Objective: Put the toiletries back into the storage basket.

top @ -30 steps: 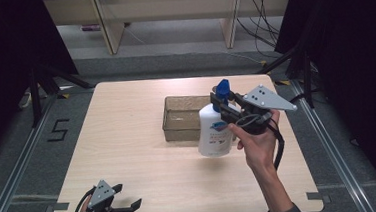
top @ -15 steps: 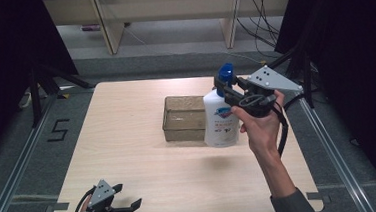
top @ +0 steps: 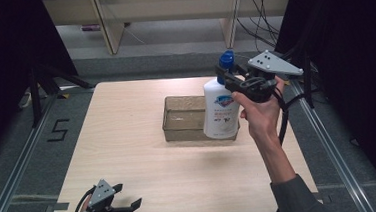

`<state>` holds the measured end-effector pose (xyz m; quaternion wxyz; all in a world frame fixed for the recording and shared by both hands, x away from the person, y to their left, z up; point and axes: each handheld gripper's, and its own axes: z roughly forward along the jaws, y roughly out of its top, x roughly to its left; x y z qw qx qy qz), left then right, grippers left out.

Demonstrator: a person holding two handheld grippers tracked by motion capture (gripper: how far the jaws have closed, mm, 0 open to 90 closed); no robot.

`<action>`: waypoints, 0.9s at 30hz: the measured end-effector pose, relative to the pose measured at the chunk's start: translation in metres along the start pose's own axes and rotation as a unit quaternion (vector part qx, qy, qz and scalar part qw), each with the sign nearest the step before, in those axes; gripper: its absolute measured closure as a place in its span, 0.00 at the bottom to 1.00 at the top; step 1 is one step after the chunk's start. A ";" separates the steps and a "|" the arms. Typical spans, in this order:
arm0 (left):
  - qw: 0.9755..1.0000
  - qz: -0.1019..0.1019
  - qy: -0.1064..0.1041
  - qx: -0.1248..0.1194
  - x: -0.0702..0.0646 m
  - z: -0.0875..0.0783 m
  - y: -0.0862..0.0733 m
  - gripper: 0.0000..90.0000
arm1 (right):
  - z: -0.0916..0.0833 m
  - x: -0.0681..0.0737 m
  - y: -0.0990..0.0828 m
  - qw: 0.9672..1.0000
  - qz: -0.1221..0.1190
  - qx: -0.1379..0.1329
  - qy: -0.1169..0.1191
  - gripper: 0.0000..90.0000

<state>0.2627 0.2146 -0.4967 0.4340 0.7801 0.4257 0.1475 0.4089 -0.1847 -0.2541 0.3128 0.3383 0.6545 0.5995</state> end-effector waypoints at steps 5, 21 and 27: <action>1.000 -0.003 -0.007 -0.006 0.000 0.002 0.000 0.16 | 0.012 -0.008 -0.001 1.000 0.009 0.007 -0.006 0.73; 1.000 -0.003 -0.009 -0.007 0.000 0.001 0.000 0.16 | 0.045 -0.031 -0.016 0.999 0.025 0.009 -0.026 0.73; 1.000 -0.003 -0.010 -0.007 0.000 0.000 0.000 0.16 | 0.055 -0.038 -0.026 0.999 0.022 0.016 -0.033 0.73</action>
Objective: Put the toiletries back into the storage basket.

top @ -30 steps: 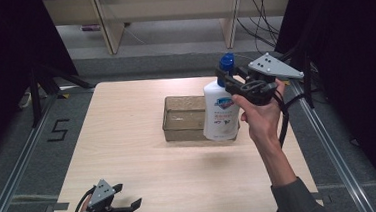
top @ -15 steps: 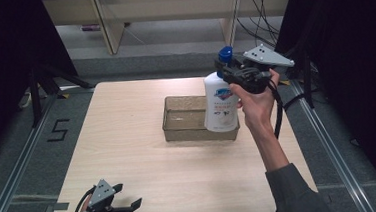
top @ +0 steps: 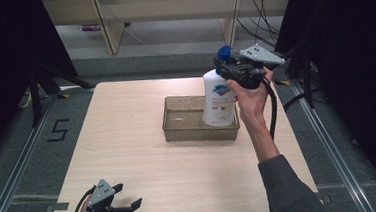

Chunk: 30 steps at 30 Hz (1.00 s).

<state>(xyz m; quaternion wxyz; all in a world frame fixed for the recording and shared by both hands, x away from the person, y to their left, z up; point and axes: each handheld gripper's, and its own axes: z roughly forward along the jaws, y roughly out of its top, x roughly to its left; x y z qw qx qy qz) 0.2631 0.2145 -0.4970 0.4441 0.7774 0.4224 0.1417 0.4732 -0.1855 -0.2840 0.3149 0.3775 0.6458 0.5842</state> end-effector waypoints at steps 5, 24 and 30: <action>1.000 -0.001 0.003 0.002 -0.002 0.000 0.000 0.16 | 0.006 -0.005 -0.010 1.000 -0.001 0.003 -0.004 0.73; 1.000 -0.001 -0.001 -0.003 -0.001 0.001 0.000 0.16 | 0.013 -0.018 -0.043 1.000 0.014 0.012 -0.015 0.73; 1.000 -0.001 0.001 -0.005 -0.001 0.000 0.000 0.16 | 0.012 -0.020 -0.052 1.000 0.015 0.019 -0.018 0.73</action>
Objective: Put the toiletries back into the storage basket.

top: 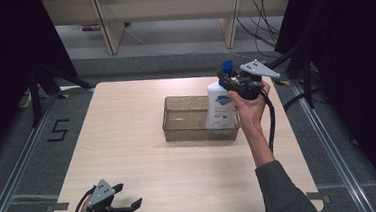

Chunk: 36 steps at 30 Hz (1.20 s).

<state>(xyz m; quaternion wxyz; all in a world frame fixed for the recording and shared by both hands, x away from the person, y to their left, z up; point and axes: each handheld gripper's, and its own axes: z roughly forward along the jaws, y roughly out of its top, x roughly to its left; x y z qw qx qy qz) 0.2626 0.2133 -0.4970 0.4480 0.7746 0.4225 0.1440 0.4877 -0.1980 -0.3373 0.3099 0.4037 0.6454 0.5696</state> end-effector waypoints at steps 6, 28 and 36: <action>1.000 0.001 0.000 0.002 0.001 0.000 0.000 0.16 | 0.000 -0.003 -0.009 1.000 0.010 0.005 0.001 0.73; 1.000 0.002 0.001 0.000 -0.001 0.000 0.000 0.16 | -0.015 0.005 -0.021 1.000 -0.005 0.010 0.001 0.59; 1.000 0.003 0.001 0.002 0.000 0.000 0.000 0.16 | -0.018 0.001 -0.023 1.000 0.013 0.017 -0.010 0.40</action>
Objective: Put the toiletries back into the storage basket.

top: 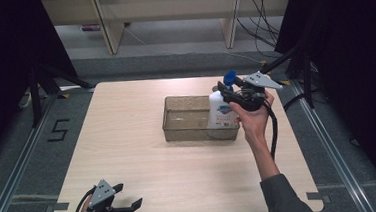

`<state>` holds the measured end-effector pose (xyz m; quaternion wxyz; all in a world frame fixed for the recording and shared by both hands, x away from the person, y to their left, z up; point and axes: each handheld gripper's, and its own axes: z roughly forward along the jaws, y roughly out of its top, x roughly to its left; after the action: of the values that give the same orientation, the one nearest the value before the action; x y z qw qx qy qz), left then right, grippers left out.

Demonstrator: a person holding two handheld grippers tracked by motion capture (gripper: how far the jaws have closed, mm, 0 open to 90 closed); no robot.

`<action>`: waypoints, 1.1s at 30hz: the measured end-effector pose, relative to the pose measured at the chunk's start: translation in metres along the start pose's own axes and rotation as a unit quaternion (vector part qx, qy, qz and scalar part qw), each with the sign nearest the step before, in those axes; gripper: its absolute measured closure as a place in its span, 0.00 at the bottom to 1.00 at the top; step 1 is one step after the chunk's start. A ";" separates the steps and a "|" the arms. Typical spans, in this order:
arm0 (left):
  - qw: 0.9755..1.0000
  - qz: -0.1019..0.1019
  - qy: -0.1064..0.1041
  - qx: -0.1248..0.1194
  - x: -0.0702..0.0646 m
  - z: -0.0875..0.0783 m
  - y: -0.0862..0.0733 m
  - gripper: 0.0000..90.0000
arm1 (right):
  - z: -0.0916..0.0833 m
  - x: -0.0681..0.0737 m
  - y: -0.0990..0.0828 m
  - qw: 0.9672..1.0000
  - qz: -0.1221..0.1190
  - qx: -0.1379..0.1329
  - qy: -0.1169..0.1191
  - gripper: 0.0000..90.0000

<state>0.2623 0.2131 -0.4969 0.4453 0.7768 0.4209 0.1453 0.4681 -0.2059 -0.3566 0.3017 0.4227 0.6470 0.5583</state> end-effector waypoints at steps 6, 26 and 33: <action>1.000 0.001 0.004 0.003 -0.001 0.000 0.000 0.16 | -0.008 0.002 -0.001 1.000 0.023 -0.001 0.013 0.31; 1.000 0.000 0.002 -0.005 0.000 0.000 0.000 0.16 | -0.058 -0.001 -0.028 0.999 0.046 -0.008 0.011 0.27; 1.000 0.000 0.002 -0.007 0.000 0.000 0.000 0.16 | -0.066 -0.002 -0.035 0.999 0.050 0.007 0.010 0.26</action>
<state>0.2625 0.2131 -0.4967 0.4504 0.7733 0.4205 0.1496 0.4048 -0.2393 -0.3785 0.2639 0.4506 0.6324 0.5721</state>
